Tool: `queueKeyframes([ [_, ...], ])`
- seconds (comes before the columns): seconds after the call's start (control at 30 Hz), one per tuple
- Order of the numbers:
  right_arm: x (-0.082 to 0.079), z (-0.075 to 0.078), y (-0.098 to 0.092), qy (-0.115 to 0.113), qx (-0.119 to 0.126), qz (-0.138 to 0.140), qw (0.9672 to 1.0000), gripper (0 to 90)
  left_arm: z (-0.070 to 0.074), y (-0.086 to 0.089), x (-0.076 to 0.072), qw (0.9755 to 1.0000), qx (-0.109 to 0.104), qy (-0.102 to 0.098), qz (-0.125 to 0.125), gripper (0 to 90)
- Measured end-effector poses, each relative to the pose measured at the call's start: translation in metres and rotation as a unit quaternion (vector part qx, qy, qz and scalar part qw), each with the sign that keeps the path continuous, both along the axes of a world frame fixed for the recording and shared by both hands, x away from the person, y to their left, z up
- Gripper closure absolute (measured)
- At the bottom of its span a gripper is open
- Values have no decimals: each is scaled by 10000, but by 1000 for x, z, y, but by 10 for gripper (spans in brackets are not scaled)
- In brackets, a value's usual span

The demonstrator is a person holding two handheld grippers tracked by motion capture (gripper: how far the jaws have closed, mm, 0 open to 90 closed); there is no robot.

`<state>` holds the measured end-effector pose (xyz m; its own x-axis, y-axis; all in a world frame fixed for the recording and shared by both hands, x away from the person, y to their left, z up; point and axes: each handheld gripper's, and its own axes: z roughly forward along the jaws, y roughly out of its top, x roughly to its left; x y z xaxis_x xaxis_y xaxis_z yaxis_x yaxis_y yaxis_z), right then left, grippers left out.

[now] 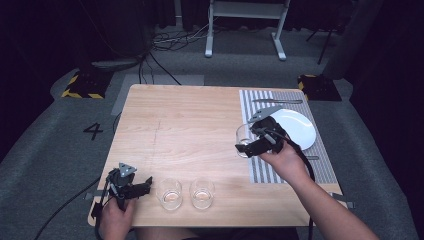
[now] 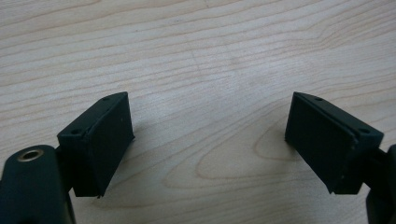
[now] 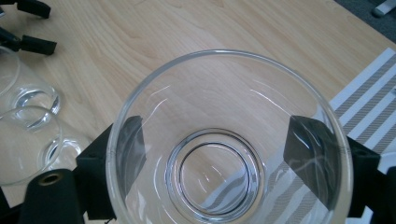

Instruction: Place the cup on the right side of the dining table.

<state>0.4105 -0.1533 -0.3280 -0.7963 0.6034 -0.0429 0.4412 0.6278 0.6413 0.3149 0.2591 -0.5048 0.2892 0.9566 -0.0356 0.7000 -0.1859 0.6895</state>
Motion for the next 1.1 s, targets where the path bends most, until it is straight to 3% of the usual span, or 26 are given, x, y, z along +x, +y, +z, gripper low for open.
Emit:
queueKeyframes([
  [0.5, 40, 21, -11, -122, 95, -496, 9986, 185, 0, 0, 1, 10000, 0, 3, -12, 152],
  [0.73, 67, 28, -21, -24, 357, -960, 9947, 185, 0, 0, -1, 10000, -2, 1, -24, 151],
  [0.83, 77, 30, -22, -102, 240, -1108, 9935, 185, 0, 0, -2, 10000, 16, -4, -39, 153],
  [0.93, 87, 33, -20, -350, -185, -1127, 9928, 185, 0, 0, -2, 10000, 8, -3, -28, 153],
  [1.1, 105, 38, -24, -330, -137, -1306, 9908, 185, 0, 0, -2, 10000, 3, -2, -24, 153],
])
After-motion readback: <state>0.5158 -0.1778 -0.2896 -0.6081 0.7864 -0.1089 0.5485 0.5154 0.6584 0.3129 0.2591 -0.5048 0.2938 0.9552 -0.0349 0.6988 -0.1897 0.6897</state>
